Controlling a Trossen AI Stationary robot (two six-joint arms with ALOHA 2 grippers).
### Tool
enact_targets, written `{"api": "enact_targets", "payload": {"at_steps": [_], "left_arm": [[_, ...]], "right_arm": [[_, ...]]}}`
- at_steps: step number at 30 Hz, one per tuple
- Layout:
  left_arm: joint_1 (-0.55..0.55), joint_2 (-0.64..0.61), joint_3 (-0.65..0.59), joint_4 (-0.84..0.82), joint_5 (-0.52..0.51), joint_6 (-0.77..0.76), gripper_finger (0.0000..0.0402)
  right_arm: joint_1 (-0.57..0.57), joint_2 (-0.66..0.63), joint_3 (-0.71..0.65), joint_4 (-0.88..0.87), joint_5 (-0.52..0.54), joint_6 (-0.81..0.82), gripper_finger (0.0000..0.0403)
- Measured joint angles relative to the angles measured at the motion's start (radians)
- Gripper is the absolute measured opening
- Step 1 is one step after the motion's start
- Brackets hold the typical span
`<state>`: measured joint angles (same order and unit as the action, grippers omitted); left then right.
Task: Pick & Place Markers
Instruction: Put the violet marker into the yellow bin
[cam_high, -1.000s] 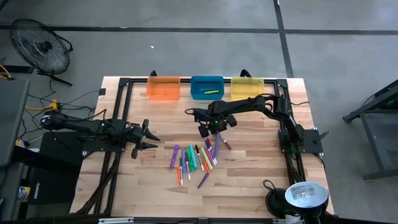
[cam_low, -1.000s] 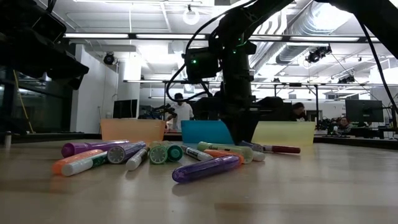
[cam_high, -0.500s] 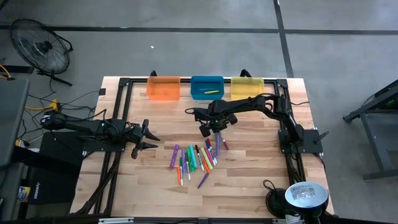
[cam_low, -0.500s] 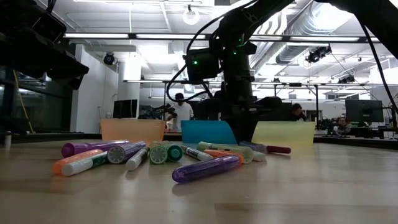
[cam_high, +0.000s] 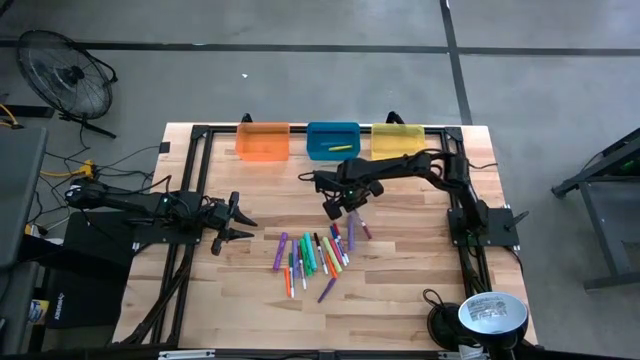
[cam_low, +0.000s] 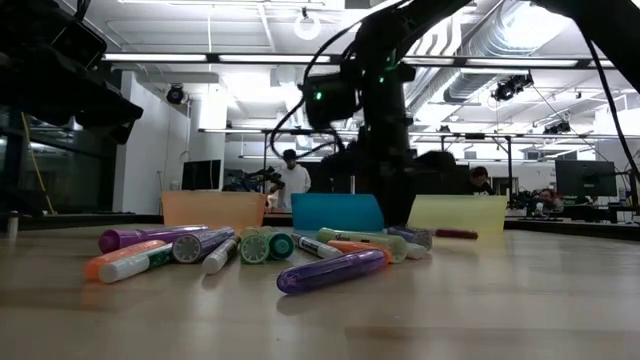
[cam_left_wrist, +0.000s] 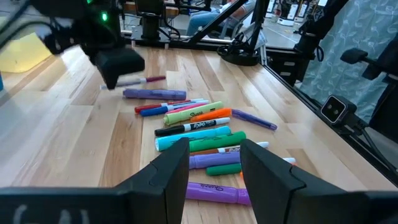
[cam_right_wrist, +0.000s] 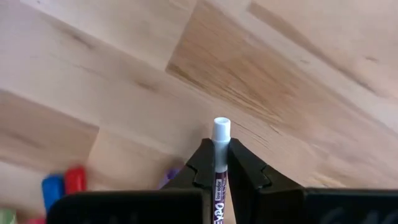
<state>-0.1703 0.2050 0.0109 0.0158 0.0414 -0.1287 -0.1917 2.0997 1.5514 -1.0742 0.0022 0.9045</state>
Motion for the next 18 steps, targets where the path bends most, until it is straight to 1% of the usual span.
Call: {"api": "enact_targets", "payload": {"at_steps": [8, 15, 18], "left_arm": [[0.0, 0.0, 0.0, 0.0, 0.0, 0.0, 0.014], [0.0, 0.0, 0.0, 0.0, 0.0, 0.0, 0.014], [0.0, 0.0, 0.0, 0.0, 0.0, 0.0, 0.014]], "right_arm": [[0.001, -0.054, 0.002, -0.027, -0.006, -0.047, 0.0012], [-0.02, -0.114, 0.003, -0.078, 0.011, -0.199, 0.0012], [-0.036, -0.143, 0.003, -0.09, 0.038, -0.265, 0.0012]]}}
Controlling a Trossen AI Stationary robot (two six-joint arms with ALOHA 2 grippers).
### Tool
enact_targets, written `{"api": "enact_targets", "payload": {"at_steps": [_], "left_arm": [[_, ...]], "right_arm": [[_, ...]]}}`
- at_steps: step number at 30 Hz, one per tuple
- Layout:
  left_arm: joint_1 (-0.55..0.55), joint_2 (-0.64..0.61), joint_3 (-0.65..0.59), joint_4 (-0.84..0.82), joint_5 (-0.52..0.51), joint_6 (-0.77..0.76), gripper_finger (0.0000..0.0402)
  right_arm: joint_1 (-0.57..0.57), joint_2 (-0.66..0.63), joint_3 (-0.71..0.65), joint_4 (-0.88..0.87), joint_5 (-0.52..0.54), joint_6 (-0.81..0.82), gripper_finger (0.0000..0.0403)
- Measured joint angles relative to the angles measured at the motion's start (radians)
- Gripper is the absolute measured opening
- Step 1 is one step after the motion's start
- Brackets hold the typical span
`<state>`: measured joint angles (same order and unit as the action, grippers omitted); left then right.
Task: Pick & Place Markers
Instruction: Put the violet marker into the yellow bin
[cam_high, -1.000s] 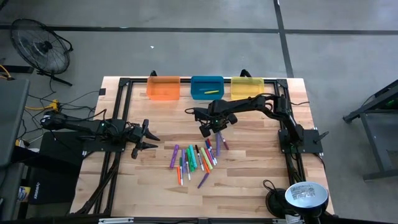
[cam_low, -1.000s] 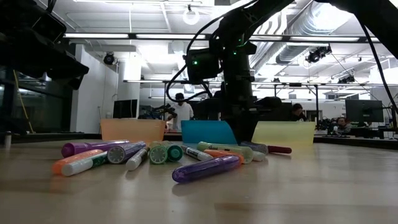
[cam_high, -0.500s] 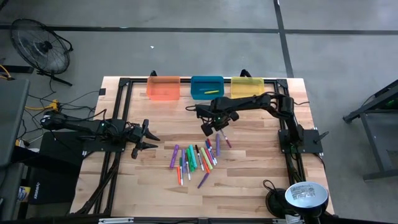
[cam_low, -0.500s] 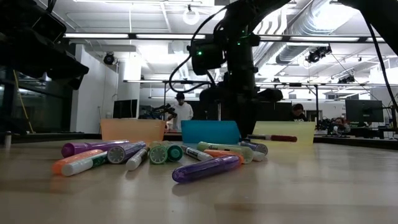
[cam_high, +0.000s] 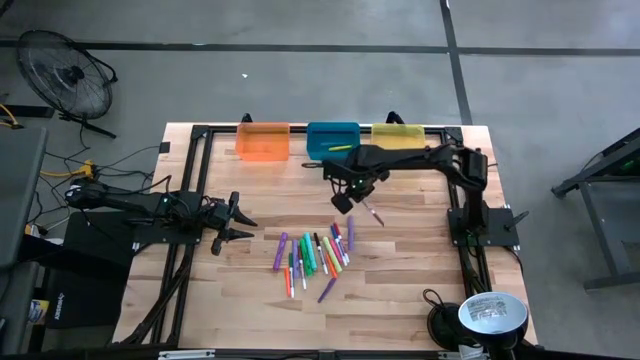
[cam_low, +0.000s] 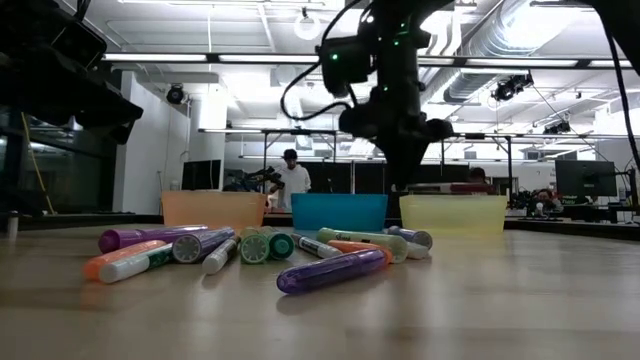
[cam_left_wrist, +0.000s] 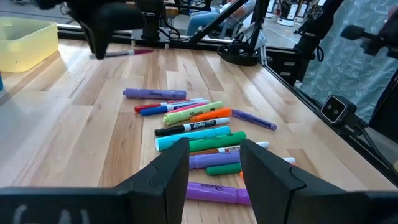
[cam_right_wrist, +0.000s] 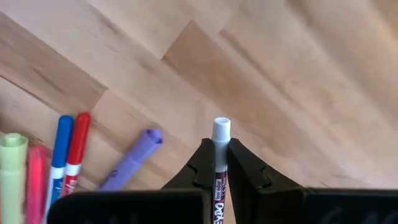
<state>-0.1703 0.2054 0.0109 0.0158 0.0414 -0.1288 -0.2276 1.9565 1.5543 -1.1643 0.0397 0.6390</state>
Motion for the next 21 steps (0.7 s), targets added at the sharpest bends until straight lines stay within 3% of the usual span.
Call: {"api": "enact_targets", "payload": {"at_steps": [11, 21], "left_arm": [[0.0, 0.0, 0.0, 0.0, 0.0, 0.0, 0.014], [0.0, 0.0, 0.0, 0.0, 0.0, 0.0, 0.014]], "right_arm": [[-0.077, -0.068, 0.014, -0.021, 0.126, -0.394, 0.0012], [-0.185, -0.068, 0.068, -0.028, 0.385, -0.757, 0.0012]]}}
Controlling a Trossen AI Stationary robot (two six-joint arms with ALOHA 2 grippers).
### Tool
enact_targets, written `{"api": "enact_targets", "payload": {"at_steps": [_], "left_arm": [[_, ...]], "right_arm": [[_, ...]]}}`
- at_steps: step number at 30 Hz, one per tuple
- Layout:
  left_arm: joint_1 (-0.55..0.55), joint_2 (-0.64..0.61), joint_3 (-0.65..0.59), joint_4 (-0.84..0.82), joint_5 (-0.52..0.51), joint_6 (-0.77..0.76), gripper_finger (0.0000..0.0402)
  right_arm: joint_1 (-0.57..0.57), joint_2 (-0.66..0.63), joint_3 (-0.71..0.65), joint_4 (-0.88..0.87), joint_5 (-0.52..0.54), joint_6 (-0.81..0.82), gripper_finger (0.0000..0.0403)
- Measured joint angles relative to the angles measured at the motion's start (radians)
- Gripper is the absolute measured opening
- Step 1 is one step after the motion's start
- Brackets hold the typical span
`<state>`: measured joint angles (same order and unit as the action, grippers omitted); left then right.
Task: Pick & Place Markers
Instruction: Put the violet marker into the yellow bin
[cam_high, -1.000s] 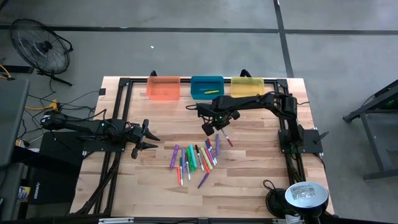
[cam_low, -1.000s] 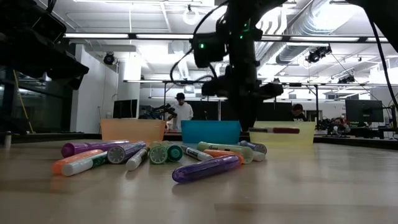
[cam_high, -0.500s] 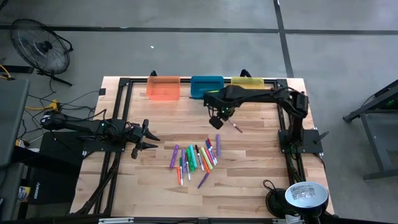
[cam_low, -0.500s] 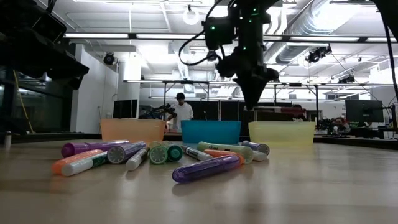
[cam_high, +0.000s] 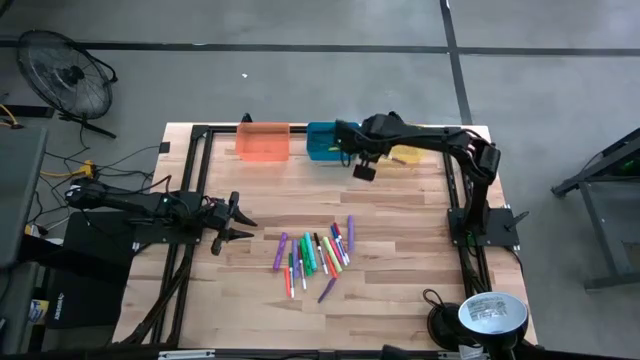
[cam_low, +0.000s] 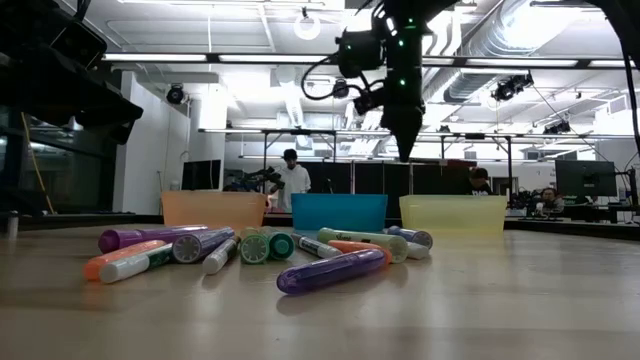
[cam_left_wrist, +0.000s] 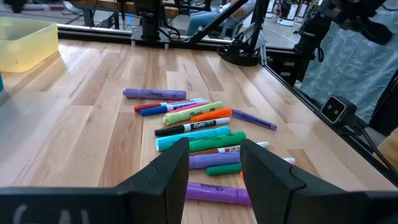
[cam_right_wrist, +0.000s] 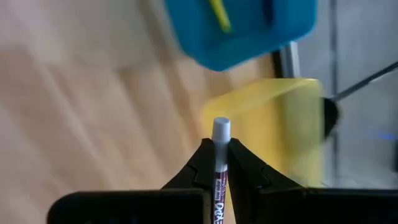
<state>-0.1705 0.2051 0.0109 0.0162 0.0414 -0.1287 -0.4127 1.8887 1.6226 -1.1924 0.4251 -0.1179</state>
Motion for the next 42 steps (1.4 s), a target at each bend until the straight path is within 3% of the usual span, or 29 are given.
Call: {"api": "enact_targets", "payload": {"at_steps": [7, 22, 42], "left_arm": [[0.0, 0.0, 0.0, 0.0, 0.0, 0.0, 0.014], [0.0, 0.0, 0.0, 0.0, 0.0, 0.0, 0.014], [0.0, 0.0, 0.0, 0.0, 0.0, 0.0, 0.014]], "right_arm": [[-0.073, 0.013, 0.0, 0.035, 0.09, -0.215, 0.0012], [-0.199, 0.152, 0.0, 0.069, 0.125, -0.338, 0.0012], [-0.277, 0.153, -0.001, 0.072, -0.069, -0.467, 0.0012]]}}
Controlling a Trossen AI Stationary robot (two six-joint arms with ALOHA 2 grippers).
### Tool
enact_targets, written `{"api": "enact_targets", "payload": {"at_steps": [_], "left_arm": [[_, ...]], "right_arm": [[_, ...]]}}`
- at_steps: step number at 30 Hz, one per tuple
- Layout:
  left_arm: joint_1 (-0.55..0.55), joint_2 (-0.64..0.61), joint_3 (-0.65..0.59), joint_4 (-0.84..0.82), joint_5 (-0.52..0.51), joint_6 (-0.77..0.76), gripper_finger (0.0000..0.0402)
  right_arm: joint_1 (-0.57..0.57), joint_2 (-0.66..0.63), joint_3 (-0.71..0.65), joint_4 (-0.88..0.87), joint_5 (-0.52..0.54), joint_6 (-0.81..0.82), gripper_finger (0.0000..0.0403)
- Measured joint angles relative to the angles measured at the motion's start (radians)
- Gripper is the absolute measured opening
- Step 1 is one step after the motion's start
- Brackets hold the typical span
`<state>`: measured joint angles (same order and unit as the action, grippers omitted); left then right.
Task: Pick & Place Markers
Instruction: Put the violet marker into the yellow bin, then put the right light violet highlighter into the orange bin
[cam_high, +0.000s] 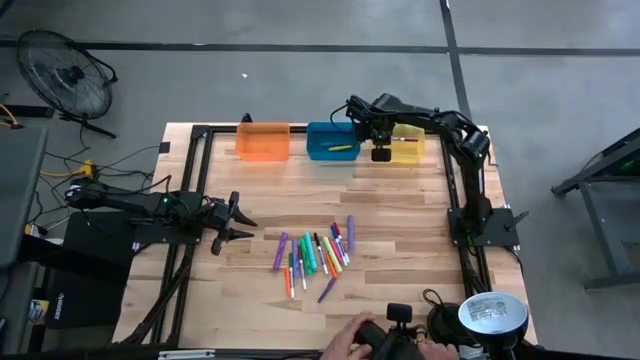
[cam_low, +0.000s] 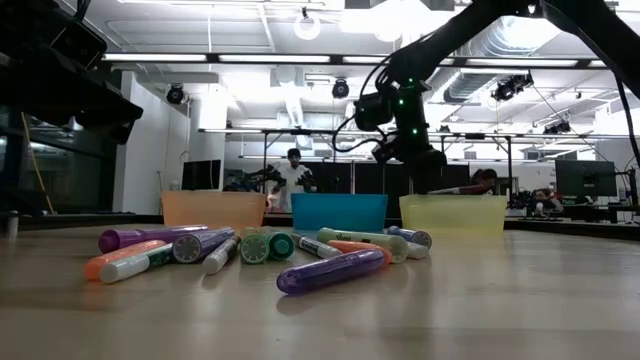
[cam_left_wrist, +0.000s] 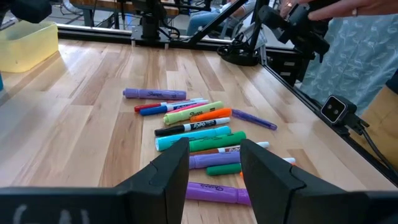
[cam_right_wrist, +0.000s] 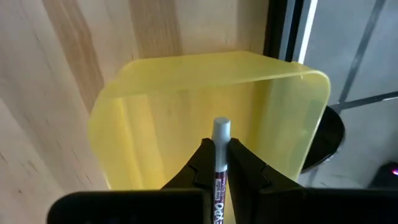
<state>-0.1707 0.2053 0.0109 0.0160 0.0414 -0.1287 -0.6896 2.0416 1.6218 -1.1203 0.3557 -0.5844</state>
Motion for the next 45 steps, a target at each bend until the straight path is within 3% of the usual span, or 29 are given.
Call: {"api": "enact_targets", "payload": {"at_steps": [8, 18, 27, 33, 40, 45], "left_arm": [[0.0, 0.0, 0.0, 0.0, 0.0, 0.0, 0.014], [0.0, 0.0, 0.0, 0.0, 0.0, 0.0, 0.014], [0.0, 0.0, 0.0, 0.0, 0.0, 0.0, 0.014], [0.0, 0.0, 0.0, 0.0, 0.0, 0.0, 0.014], [0.0, 0.0, 0.0, 0.0, 0.0, 0.0, 0.014], [0.0, 0.0, 0.0, 0.0, 0.0, 0.0, 0.014]], "right_arm": [[-0.025, 0.0, 0.0, -0.015, -0.093, 0.006, 0.0012], [-0.029, 0.0, -0.001, -0.045, -0.057, 0.018, 0.0065], [-0.021, -0.001, -0.001, -0.027, -0.04, 0.089, 0.007], [0.008, -0.052, -0.002, 0.025, 0.019, 0.291, 0.0071], [0.081, -0.121, -0.002, 0.047, 0.024, 0.812, 0.0071], [0.161, -0.148, -0.002, 0.038, -0.015, 0.93, 0.0071]]}}
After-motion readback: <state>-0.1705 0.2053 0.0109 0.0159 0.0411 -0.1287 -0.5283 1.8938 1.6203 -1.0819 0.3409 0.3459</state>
